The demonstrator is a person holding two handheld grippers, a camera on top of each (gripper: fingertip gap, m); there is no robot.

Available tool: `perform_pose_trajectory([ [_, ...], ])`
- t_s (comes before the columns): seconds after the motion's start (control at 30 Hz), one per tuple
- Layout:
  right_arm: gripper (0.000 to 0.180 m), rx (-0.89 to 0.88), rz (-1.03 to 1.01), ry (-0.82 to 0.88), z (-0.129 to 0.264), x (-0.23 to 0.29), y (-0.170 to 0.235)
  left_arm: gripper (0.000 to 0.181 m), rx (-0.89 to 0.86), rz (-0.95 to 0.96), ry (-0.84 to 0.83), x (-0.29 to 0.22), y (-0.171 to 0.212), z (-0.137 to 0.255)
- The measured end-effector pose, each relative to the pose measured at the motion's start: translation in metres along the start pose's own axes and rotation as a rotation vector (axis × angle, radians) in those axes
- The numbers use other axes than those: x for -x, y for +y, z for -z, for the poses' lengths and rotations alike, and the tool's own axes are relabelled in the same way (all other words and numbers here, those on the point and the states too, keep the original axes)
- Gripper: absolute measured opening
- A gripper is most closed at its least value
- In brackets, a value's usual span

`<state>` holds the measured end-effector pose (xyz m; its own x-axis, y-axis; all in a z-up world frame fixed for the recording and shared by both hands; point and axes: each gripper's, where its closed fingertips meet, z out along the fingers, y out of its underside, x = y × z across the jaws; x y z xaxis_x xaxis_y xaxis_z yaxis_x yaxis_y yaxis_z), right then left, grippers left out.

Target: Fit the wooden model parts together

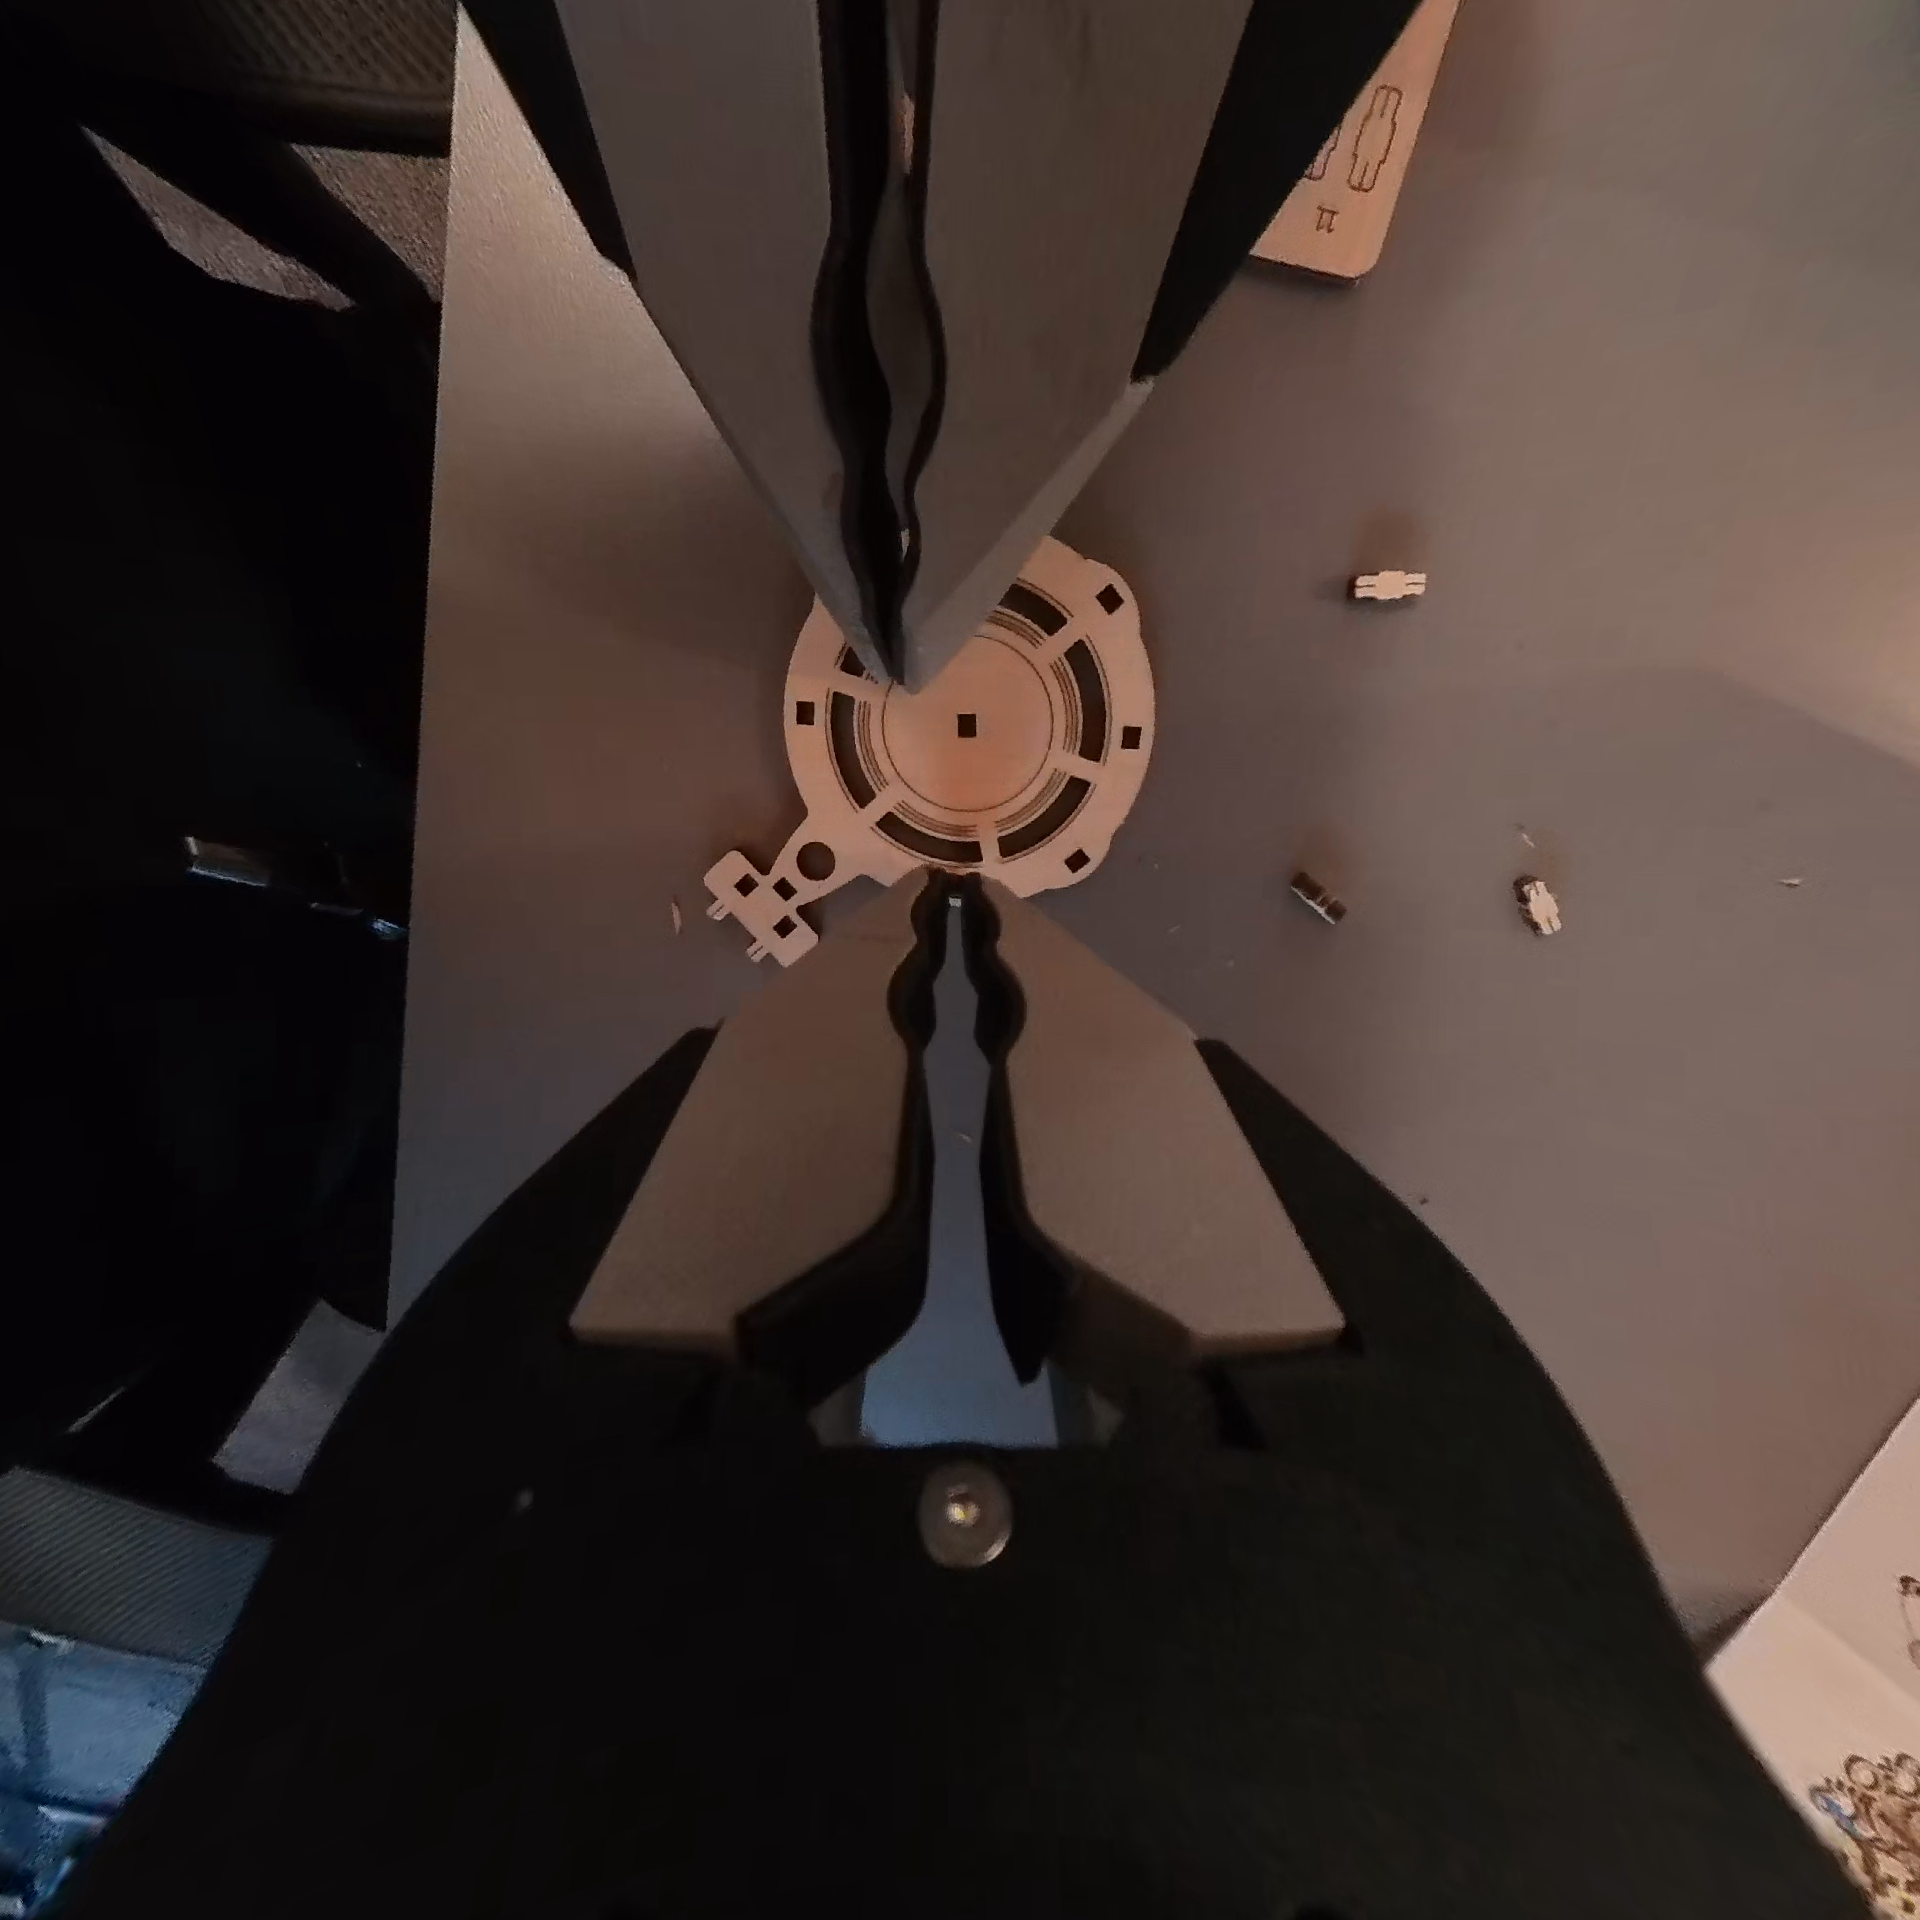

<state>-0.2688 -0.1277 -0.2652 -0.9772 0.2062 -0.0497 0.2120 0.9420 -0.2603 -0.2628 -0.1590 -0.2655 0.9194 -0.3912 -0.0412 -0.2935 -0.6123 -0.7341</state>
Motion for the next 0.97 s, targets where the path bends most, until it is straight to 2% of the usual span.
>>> perform_pose_trajectory([
  [0.47,0.000,-0.183,-0.052,-0.005,0.0008,0.0007,0.0015,0.000,0.000,-0.002,-0.015,0.0019,0.0001,-0.0004],
  [0.77,0.000,-0.299,-0.072,0.060,0.0014,0.0007,0.0024,0.000,0.000,-0.009,-0.021,0.0020,0.0002,-0.0003],
  [0.97,0.000,-0.206,-0.049,0.057,0.0011,0.0008,0.0034,0.000,0.000,-0.006,-0.018,0.0020,0.0001,-0.0002],
])
